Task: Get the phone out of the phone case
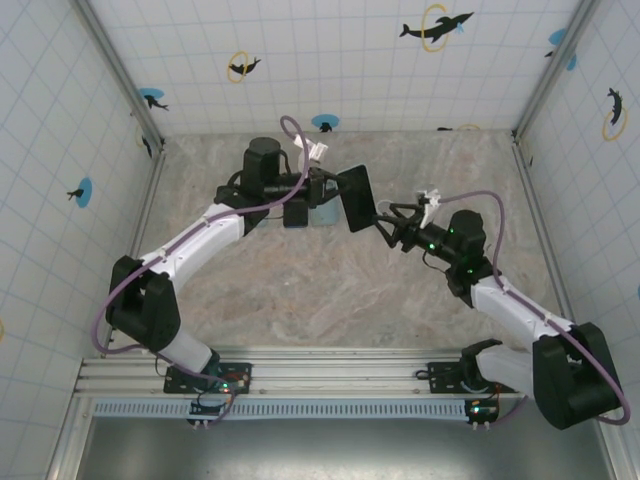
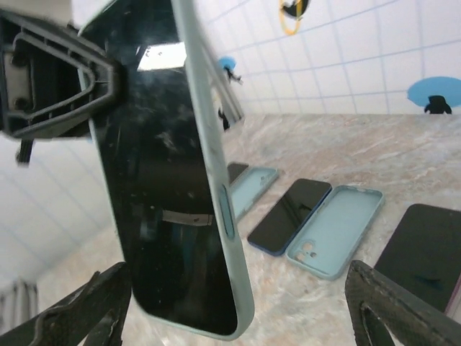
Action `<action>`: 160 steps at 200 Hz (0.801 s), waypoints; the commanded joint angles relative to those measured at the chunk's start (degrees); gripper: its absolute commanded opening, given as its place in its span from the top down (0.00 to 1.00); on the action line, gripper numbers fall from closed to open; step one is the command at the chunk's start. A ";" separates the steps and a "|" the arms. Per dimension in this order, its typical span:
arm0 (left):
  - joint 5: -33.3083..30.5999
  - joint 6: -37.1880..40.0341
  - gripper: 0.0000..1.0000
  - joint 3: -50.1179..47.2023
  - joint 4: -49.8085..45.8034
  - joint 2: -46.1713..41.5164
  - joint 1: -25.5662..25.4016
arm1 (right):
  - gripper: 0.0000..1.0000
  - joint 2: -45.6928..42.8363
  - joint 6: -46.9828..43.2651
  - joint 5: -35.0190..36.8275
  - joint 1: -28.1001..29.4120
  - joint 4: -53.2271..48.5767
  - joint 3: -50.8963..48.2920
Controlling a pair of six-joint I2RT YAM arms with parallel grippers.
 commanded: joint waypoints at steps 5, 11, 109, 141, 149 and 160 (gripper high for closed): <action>-4.71 -19.43 1.00 -2.58 15.19 -1.86 -0.81 | 0.23 -2.13 21.92 9.25 0.64 8.50 -3.26; -6.12 -22.44 1.00 -3.61 16.69 -2.20 -0.82 | 0.24 -2.64 24.08 10.47 1.05 8.79 -4.03; -16.06 -48.47 1.00 -13.66 33.21 -4.73 -0.90 | 0.40 -3.74 40.27 19.40 10.64 22.67 -10.15; -18.27 -50.68 1.00 -16.11 35.00 -5.95 -0.87 | 0.51 -1.42 41.69 18.16 11.89 26.40 -8.95; -18.17 -51.03 1.00 -15.88 34.94 -5.79 -0.99 | 0.54 -0.68 42.01 17.78 12.15 27.41 -8.67; -18.31 -52.05 1.00 -16.02 35.65 -5.69 -1.14 | 0.58 0.47 42.57 17.21 12.33 28.57 -8.08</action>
